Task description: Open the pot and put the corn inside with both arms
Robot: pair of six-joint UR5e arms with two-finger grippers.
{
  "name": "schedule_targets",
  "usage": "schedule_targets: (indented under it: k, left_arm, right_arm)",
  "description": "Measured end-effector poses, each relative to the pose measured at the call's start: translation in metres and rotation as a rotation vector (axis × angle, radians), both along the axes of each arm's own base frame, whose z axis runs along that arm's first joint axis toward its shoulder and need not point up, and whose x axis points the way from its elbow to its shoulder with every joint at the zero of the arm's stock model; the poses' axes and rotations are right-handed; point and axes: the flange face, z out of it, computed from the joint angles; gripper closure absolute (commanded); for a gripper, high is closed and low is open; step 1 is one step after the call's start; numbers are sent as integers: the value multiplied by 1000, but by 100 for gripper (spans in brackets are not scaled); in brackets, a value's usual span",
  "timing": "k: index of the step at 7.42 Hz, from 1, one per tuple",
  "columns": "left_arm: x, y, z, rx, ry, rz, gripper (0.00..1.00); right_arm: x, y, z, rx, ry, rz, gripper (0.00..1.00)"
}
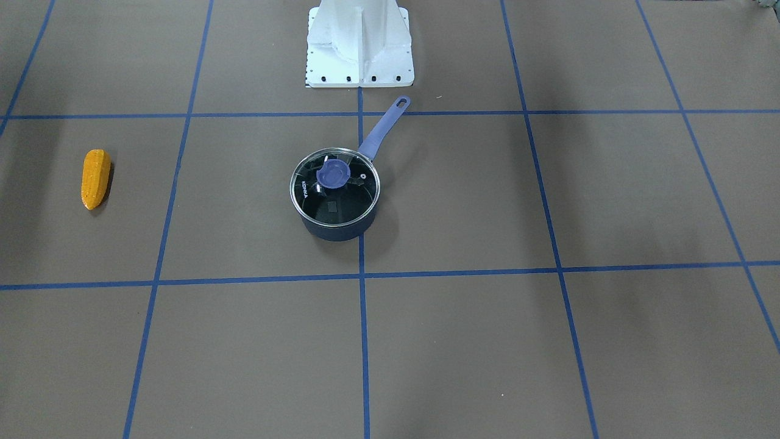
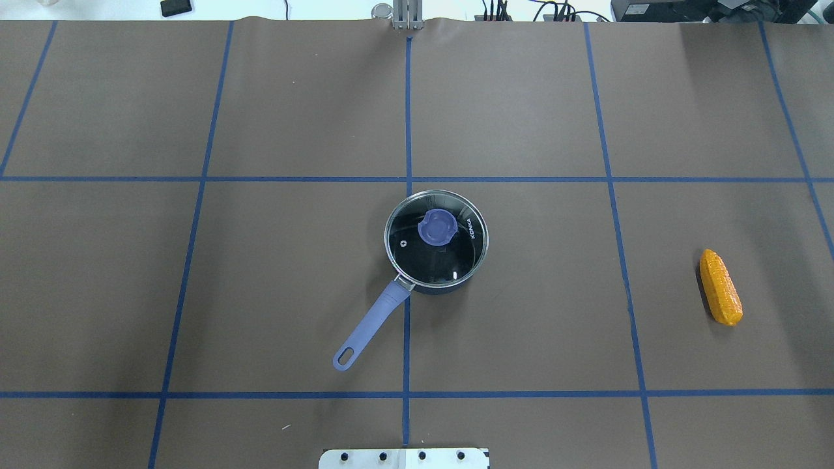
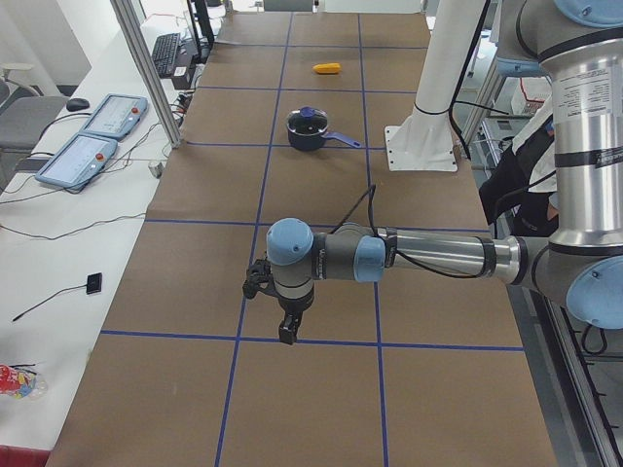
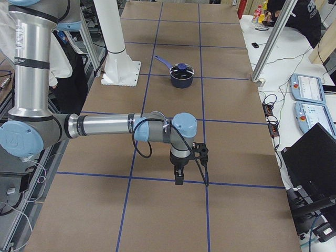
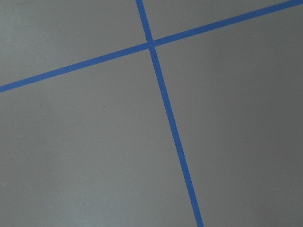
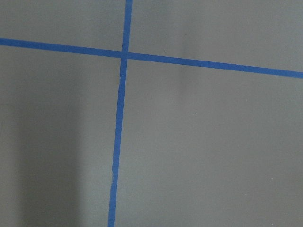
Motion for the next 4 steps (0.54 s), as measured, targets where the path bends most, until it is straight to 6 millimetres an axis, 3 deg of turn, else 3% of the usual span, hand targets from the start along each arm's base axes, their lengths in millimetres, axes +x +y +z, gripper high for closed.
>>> schedule_targets:
  k: [4]
  left_arm:
    - [0,-2,-3,1,1,-6,2]
  right_arm:
    - [0,0,-2,4,-2,-1,0]
